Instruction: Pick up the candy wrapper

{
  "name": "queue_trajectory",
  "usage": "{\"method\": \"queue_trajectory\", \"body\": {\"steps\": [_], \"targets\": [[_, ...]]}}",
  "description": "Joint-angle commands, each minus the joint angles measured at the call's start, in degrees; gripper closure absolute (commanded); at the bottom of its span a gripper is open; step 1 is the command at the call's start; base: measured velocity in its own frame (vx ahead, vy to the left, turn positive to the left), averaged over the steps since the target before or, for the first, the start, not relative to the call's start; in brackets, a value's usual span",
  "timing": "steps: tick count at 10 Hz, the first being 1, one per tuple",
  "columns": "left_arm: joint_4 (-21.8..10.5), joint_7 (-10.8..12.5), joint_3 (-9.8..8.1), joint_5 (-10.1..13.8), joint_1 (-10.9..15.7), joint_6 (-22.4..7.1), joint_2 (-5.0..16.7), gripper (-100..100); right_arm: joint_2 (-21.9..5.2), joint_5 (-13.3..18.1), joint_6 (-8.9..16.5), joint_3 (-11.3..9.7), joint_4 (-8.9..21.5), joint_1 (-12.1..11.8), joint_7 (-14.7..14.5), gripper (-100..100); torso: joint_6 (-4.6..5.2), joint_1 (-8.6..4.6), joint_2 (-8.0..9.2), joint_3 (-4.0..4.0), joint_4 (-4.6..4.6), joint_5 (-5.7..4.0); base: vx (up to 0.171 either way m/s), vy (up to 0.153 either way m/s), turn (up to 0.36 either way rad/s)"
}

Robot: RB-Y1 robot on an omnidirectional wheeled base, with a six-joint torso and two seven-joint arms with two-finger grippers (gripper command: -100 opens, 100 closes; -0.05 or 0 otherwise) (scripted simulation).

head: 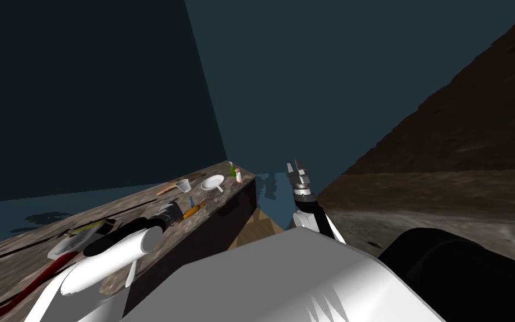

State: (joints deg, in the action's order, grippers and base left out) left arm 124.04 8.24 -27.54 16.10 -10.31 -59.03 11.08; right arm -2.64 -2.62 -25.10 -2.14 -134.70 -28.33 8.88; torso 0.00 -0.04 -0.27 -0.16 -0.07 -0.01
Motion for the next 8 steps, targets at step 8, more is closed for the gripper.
{"method": "queue_trajectory", "body": {"steps": [8], "targets": [[-3.5, 4.4, -2.36, 1.2, 2.4, -13.4, 1.1, -100, 0.0, 0.0, 0.0, 0.0, 0.0, 0.0, 0.0, 0, 0.01, 0.05, 0.06, 0.02, 0.00, 0.01, 0.062, -0.013, 0.033]]}}
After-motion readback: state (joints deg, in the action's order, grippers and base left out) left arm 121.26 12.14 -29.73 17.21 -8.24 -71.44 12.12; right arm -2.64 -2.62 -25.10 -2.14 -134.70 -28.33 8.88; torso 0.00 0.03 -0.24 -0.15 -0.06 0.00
